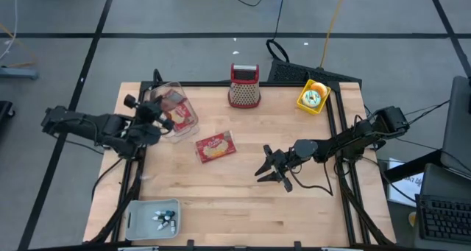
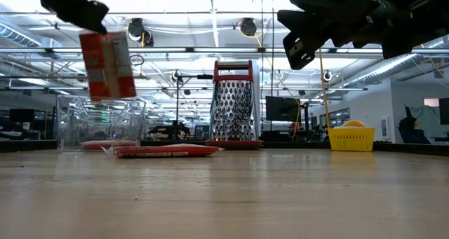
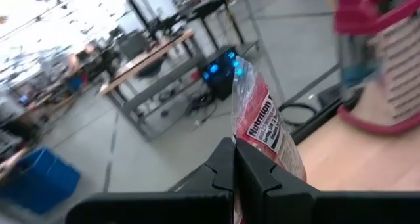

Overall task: Pick & Place Food Item
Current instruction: Put the right red popcorn bag into the transparent bin

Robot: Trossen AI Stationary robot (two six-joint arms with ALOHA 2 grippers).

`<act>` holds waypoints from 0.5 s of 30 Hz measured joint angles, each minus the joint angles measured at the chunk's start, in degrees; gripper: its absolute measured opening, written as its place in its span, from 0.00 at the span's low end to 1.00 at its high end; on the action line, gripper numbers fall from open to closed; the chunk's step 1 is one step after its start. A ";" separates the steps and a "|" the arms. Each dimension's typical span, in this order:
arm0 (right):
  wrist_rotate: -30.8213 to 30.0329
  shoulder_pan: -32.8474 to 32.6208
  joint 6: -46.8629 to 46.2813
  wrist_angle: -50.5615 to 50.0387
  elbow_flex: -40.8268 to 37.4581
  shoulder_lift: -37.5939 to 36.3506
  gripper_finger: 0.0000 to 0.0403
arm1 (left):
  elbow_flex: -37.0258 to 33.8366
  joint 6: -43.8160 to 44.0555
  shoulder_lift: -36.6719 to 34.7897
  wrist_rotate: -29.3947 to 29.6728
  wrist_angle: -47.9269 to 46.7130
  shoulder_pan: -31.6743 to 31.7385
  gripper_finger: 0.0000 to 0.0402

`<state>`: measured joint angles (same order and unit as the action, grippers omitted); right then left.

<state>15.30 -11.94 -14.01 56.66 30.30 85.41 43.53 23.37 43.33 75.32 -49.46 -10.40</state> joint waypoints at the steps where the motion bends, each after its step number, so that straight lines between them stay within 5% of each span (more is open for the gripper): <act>1: 0.00 0.00 0.17 -0.01 0.00 0.00 0.25 | -0.36 1.09 0.07 -0.25 -0.89 1.14 0.00; 8: -0.14 0.60 0.44 0.02 0.00 0.00 0.24 | -6.27 1.40 0.16 -6.45 1.12 8.86 0.00; 15: -0.14 0.74 -0.25 0.00 0.00 0.00 0.23 | -16.38 -1.16 0.16 -7.14 14.53 14.76 0.00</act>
<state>15.16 -11.20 -14.26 56.66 30.30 85.41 27.15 22.21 43.48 68.18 -34.92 4.36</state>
